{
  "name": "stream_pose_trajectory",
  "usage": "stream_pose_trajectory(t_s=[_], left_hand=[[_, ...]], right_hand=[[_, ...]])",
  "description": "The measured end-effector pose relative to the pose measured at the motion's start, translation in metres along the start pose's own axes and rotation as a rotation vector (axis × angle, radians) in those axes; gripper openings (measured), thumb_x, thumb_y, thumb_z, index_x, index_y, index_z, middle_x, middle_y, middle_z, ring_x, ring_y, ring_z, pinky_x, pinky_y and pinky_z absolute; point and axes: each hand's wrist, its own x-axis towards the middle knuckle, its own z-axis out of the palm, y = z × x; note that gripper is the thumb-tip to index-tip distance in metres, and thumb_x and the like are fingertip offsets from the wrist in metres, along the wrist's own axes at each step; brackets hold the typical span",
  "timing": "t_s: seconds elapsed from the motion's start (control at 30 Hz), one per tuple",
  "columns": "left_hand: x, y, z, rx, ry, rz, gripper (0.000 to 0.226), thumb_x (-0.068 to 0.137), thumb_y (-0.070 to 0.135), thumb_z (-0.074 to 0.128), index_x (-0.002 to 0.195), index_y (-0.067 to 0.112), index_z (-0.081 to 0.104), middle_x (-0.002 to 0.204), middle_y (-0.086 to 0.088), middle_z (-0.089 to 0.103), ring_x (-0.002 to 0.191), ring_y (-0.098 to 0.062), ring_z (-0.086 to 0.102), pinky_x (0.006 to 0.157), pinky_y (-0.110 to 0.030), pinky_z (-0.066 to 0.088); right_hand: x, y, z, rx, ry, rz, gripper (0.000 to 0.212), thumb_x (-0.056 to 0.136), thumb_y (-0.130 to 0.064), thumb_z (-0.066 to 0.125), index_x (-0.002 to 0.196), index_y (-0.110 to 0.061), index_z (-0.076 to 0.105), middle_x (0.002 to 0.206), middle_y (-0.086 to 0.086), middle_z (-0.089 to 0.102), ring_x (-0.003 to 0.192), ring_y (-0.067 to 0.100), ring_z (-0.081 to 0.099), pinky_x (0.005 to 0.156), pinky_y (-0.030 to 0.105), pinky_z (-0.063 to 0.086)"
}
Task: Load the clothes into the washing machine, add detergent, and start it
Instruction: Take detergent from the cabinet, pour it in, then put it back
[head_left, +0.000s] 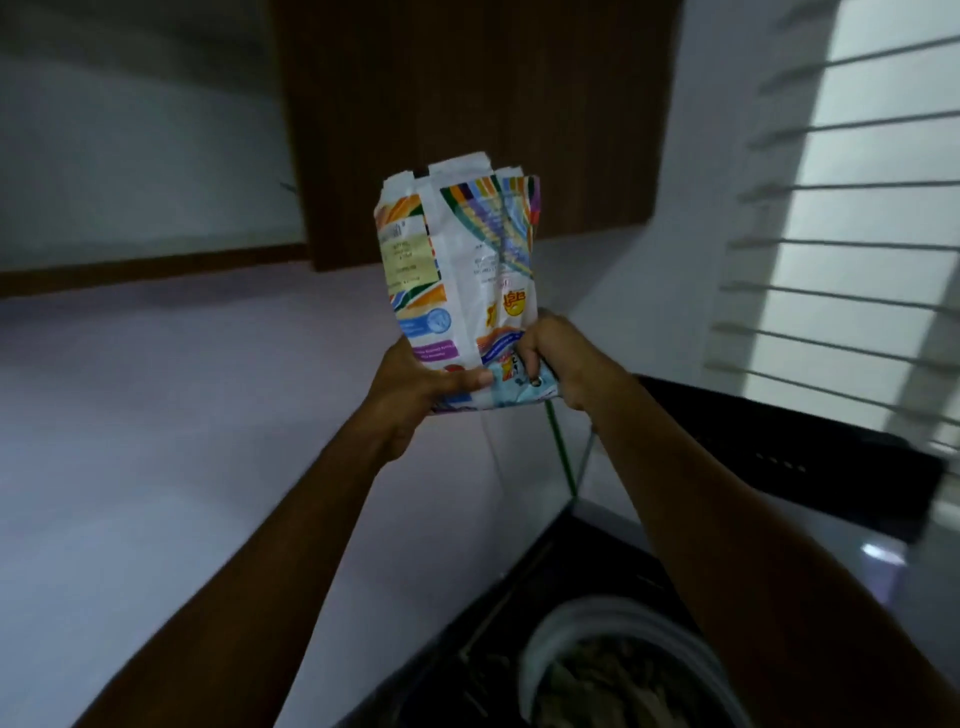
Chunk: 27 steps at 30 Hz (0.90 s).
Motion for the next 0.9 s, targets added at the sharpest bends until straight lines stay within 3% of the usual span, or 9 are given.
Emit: stream_pose_trajectory(t_s=[0.1, 0.2, 0.3, 0.37, 0.43, 0.53, 0.63, 0.73, 0.9], left_hand=[[-0.011, -0.042, 0.046, -0.048, -0.05, -0.069, 0.071, 0.061, 0.003, 0.088, 0.126, 0.013, 0.061, 0.116, -0.004, 0.071, 0.103, -0.026, 0.07, 0.082, -0.044, 0.058], [-0.028, -0.072, 0.091, -0.074, -0.113, -0.126, 0.077, 0.055, 0.006, 0.09, 0.126, 0.013, 0.061, 0.116, -0.002, 0.071, 0.104, -0.024, 0.069, 0.08, -0.04, 0.059], [-0.045, -0.096, 0.128, -0.124, -0.171, -0.184, 0.079, 0.056, 0.001, 0.09, 0.128, 0.01, 0.059, 0.119, -0.004, 0.07, 0.107, -0.024, 0.068, 0.081, -0.037, 0.058], [-0.059, -0.112, 0.152, -0.169, -0.205, -0.224, 0.078, 0.056, 0.0, 0.089, 0.128, 0.007, 0.059, 0.12, -0.008, 0.069, 0.108, -0.027, 0.067, 0.083, -0.04, 0.058], [-0.069, -0.126, 0.172, -0.174, -0.215, -0.246, 0.077, 0.052, 0.003, 0.091, 0.124, 0.008, 0.062, 0.117, -0.008, 0.07, 0.107, -0.028, 0.068, 0.088, -0.046, 0.057], [-0.085, -0.147, 0.2, -0.203, -0.236, -0.292, 0.074, 0.054, 0.004, 0.091, 0.123, 0.01, 0.064, 0.117, -0.009, 0.071, 0.107, -0.03, 0.068, 0.09, -0.052, 0.055], [-0.099, -0.162, 0.225, -0.234, -0.231, -0.339, 0.066, 0.063, 0.001, 0.086, 0.125, 0.009, 0.063, 0.117, -0.01, 0.07, 0.106, -0.03, 0.068, 0.087, -0.054, 0.056], [-0.115, -0.176, 0.248, -0.25, -0.283, -0.351, 0.067, 0.063, 0.01, 0.087, 0.125, 0.013, 0.062, 0.12, -0.009, 0.069, 0.108, -0.03, 0.067, 0.087, -0.054, 0.055], [-0.139, -0.203, 0.281, -0.243, -0.521, -0.411, 0.058, 0.073, 0.011, 0.083, 0.127, 0.011, 0.061, 0.12, -0.013, 0.068, 0.107, -0.033, 0.067, 0.089, -0.057, 0.053]], right_hand=[[-0.022, 0.057, -0.047, 0.01, 0.078, 0.111, 0.095, 0.005, -0.002, 0.056, 0.097, 0.023, 0.056, 0.1, 0.037, 0.065, 0.083, 0.054, 0.065, 0.084, 0.064, 0.051], [-0.075, 0.091, -0.079, 0.006, 0.214, 0.156, 0.069, 0.035, 0.005, 0.056, 0.103, 0.022, 0.055, 0.102, 0.036, 0.064, 0.082, 0.053, 0.062, 0.076, 0.045, 0.051], [-0.127, 0.117, -0.099, 0.053, 0.281, 0.134, 0.031, 0.072, 0.012, 0.052, 0.1, 0.013, 0.064, 0.093, 0.032, 0.067, 0.069, 0.032, 0.064, 0.067, 0.037, 0.054], [-0.155, 0.144, -0.117, 0.1, 0.296, 0.112, 0.023, 0.086, 0.008, 0.052, 0.106, 0.005, 0.063, 0.086, 0.019, 0.068, 0.063, 0.019, 0.066, 0.056, 0.027, 0.053], [-0.176, 0.171, -0.13, 0.195, 0.345, 0.149, 0.036, 0.087, -0.007, 0.064, 0.122, -0.007, 0.056, 0.101, 0.014, 0.068, 0.079, 0.021, 0.07, 0.061, 0.03, 0.056], [-0.211, 0.217, -0.142, 0.362, 0.517, 0.259, 0.074, 0.081, -0.027, 0.075, 0.141, -0.023, 0.032, 0.127, 0.011, 0.054, 0.11, 0.03, 0.058, 0.085, 0.046, 0.052], [-0.242, 0.253, -0.134, 0.699, 0.497, 0.322, 0.068, 0.083, -0.041, 0.071, 0.138, -0.015, 0.041, 0.132, 0.015, 0.05, 0.116, 0.033, 0.055, 0.095, 0.048, 0.051], [-0.26, 0.273, -0.114, 0.963, 0.457, 0.242, 0.055, 0.086, -0.053, 0.057, 0.127, -0.016, 0.053, 0.133, 0.014, 0.056, 0.123, 0.032, 0.054, 0.108, 0.049, 0.041], [-0.277, 0.281, -0.11, 1.141, 0.581, 0.007, 0.061, 0.079, -0.047, 0.063, 0.129, -0.012, 0.056, 0.124, 0.017, 0.064, 0.112, 0.032, 0.063, 0.098, 0.048, 0.05]])
